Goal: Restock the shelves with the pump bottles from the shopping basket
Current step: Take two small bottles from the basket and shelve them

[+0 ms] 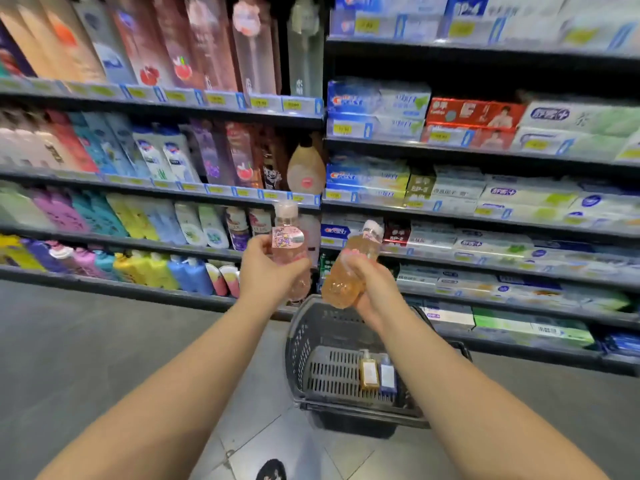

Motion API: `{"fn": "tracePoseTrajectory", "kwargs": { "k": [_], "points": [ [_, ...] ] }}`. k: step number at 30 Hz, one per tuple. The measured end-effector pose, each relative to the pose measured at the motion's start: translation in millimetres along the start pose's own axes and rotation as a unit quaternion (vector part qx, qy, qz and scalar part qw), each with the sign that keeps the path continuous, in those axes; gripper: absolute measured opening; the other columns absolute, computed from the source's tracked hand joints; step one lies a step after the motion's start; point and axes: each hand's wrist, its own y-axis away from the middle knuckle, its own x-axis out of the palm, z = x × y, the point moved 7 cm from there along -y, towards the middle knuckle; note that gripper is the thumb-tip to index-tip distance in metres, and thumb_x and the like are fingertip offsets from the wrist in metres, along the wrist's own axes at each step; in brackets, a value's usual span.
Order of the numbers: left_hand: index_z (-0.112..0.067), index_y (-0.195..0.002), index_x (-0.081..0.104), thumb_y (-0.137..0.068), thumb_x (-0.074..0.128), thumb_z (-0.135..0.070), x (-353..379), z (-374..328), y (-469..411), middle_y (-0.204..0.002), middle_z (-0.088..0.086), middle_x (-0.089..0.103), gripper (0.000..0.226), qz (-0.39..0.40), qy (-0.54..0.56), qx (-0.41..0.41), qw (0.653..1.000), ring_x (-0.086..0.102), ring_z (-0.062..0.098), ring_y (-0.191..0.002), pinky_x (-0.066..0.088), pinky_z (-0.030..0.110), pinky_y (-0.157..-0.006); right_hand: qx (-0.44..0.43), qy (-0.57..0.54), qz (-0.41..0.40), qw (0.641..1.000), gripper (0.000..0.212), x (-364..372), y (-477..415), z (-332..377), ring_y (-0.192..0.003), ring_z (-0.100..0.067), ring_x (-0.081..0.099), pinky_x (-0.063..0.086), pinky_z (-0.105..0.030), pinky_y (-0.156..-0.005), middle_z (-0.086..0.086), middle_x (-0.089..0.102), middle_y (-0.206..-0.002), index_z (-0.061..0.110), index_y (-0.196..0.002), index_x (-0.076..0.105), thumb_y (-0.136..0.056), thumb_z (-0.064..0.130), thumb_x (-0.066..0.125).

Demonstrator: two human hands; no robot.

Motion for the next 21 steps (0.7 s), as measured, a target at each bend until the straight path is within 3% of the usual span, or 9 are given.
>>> {"fn": "tracePoseTrajectory", "kwargs": {
  "k": [3,6,10,14,17,21],
  "points": [
    [-0.026,-0.103,0.047,-0.057,0.087,-0.024,-41.3,-54.7,-18.7,-0.095,-0.009,0.060,0.060,-0.025,0.024,0.043,0.998,0.061,0.013,-0.088,0.048,0.030,-0.077,-0.047,0.065,0.013,0.997,0.040,51.4,13.9,41.5,-0.076,-0.020,0.066,0.055,-0.038,-0.072,-0.006,0.066,-0.090,0.010,-0.118,0.055,-0.081,0.010,0.070],
    [-0.024,-0.106,0.048,-0.057,0.087,-0.028,-80.2,-96.5,-42.0,-0.099,-0.005,0.060,0.064,-0.045,0.023,0.078,0.996,0.059,0.013,-0.089,0.047,0.030,-0.076,-0.140,0.193,0.021,0.971,0.055,100.6,23.7,82.5,-0.082,-0.011,0.062,0.050,-0.029,-0.068,0.003,0.061,-0.097,0.016,-0.121,0.046,-0.075,0.014,0.077],
    [-0.022,-0.106,0.049,-0.054,0.088,-0.028,-130.4,-137.8,-85.3,-0.103,0.000,0.062,0.064,-0.071,0.023,0.120,0.990,0.061,0.017,-0.092,0.050,0.034,-0.082,-0.257,0.296,0.025,0.920,0.068,172.3,24.7,121.5,-0.100,-0.017,0.060,0.050,-0.035,-0.089,-0.001,0.060,-0.113,0.019,-0.128,0.045,-0.070,0.013,0.079],
    [-0.020,-0.115,0.049,-0.055,0.088,-0.032,-177.7,-169.8,-137.2,-0.113,0.001,0.059,0.073,-0.080,0.015,0.165,0.983,0.058,0.017,-0.098,0.049,0.034,-0.085,-0.361,0.312,0.009,0.879,0.066,240.3,21.0,152.7,-0.092,-0.012,0.058,0.044,-0.018,-0.074,0.003,0.060,-0.108,0.019,-0.124,0.046,-0.068,0.009,0.080],
    [-0.018,-0.122,0.045,-0.057,0.088,-0.031,-205.8,-193.0,-174.9,-0.116,0.001,0.057,0.079,-0.080,0.002,0.203,0.976,0.054,0.017,-0.100,0.046,0.031,-0.084,-0.405,0.308,-0.003,0.861,0.071,281.0,14.1,170.8,-0.088,-0.004,0.056,0.041,-0.014,-0.074,0.020,0.052,-0.097,0.022,-0.128,0.043,-0.069,0.008,0.079],
    [-0.019,-0.119,0.046,-0.056,0.089,-0.032,-220.8,-219.5,-215.0,-0.115,0.003,0.059,0.078,-0.057,0.007,0.233,0.971,0.059,0.019,-0.101,0.050,0.040,-0.089,-0.460,0.301,-0.026,0.835,0.071,322.0,6.9,198.0,-0.082,0.010,0.053,0.037,0.001,-0.064,0.022,0.048,-0.099,0.016,-0.130,0.043,-0.070,0.005,0.077]
  ]
}}
